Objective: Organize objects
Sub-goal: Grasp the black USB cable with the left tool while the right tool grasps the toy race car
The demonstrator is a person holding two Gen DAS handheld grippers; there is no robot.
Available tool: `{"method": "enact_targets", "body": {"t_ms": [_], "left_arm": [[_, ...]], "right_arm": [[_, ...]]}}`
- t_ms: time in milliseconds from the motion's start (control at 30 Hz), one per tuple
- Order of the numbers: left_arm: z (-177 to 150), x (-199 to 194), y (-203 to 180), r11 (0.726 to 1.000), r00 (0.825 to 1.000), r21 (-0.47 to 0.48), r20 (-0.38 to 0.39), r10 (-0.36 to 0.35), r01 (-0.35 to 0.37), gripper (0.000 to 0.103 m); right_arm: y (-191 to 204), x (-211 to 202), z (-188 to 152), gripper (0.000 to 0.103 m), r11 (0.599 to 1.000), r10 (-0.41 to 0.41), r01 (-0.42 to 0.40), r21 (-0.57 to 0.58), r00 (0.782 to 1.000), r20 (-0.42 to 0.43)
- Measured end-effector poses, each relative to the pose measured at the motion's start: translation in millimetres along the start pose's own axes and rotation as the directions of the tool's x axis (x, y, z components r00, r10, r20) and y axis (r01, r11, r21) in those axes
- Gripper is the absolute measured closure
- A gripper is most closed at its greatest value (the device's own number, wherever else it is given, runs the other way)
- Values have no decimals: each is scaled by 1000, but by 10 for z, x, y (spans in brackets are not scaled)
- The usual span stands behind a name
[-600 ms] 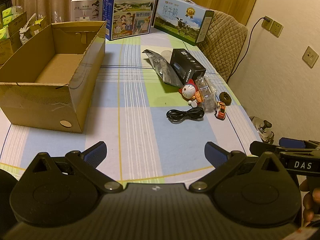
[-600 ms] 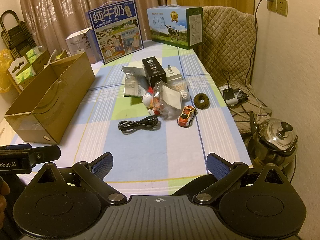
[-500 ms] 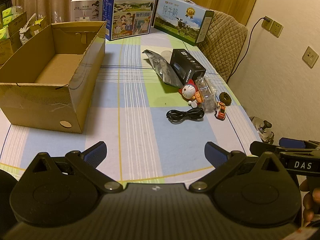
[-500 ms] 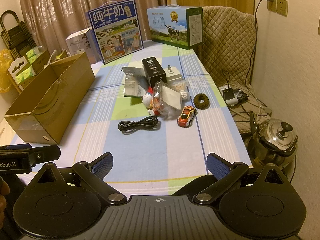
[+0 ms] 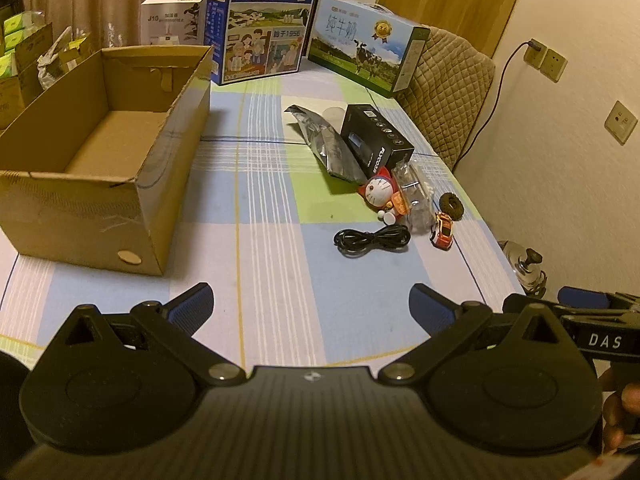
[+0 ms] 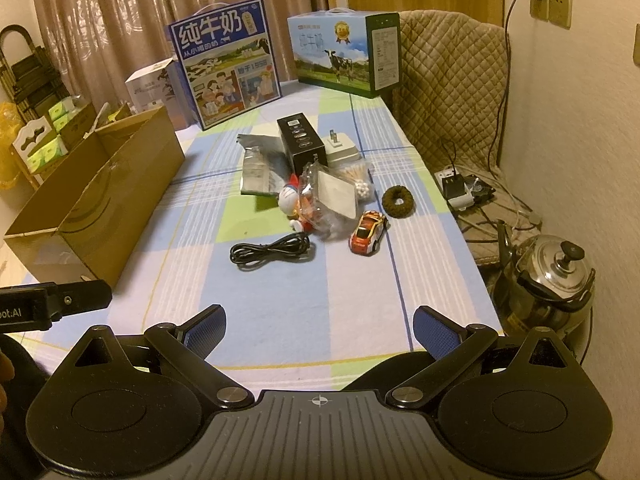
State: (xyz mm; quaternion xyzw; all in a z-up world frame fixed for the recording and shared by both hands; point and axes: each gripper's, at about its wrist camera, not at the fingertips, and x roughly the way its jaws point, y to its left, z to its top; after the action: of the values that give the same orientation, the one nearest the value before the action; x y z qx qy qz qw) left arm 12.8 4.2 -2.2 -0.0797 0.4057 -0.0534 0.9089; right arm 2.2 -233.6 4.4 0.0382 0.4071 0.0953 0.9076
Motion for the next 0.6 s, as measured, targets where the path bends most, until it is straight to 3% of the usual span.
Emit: {"method": "enact_targets", "body": {"t_ms": [333,467,600], "left_arm": [[257,367,-101,988,998,143,1,-55,54,1],[331,607,-191,966,995,240,-16,-95,96,11],[385,850,-300,930,992,344,-26,-124,125,16]], "right_arm": [[-161,120,137,5,1000,-27,27,2,999,26],[-244,235,240,6,1000,-23,23,1,999,34],[-326,429,316,22,1000,-29,28,12,999,19]]}}
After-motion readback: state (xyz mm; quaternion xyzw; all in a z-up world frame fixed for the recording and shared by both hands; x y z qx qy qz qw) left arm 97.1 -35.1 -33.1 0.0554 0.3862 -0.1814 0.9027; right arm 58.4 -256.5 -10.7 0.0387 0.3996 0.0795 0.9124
